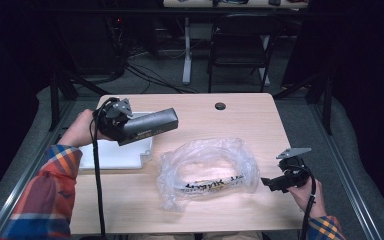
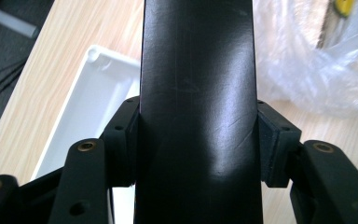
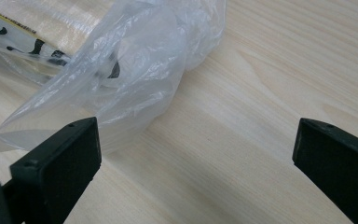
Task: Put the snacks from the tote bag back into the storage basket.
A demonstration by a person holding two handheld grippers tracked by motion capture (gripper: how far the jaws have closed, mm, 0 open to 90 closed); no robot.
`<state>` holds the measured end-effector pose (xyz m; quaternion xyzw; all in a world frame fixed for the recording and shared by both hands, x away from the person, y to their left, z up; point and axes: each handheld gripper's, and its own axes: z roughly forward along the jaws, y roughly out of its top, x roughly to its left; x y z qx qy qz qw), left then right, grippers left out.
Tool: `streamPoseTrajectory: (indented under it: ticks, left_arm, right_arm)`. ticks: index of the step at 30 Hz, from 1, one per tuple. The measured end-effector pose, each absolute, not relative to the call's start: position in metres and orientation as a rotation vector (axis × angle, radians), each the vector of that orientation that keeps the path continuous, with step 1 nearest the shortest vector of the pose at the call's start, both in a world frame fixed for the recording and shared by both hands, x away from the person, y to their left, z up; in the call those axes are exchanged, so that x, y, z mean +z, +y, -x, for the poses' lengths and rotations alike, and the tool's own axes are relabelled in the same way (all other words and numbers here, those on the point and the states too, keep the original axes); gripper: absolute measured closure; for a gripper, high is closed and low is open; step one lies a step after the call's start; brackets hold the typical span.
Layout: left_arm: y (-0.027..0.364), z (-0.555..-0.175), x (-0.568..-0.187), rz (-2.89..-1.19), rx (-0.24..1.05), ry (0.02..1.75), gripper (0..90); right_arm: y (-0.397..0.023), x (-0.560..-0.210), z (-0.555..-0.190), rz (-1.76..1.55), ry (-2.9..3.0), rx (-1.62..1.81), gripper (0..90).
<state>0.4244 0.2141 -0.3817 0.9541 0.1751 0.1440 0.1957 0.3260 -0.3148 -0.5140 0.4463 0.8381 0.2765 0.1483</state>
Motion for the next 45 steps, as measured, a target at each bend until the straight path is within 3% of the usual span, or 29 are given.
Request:
streamPoseTrajectory:
  ticks: [24,45]
  left_arm:
    - [0.298,-0.422,-0.397,-2.577,0.427,0.721,43.3]
    - [0.32,-0.421,-0.443,-2.526,0.421,0.698,43.2]
  right_arm:
    - [-0.314,-0.513,-0.326,-1.279,2.411,0.798,1.1]
    - [-0.314,-0.514,-0.327,-1.293,2.41,0.804,1.3]
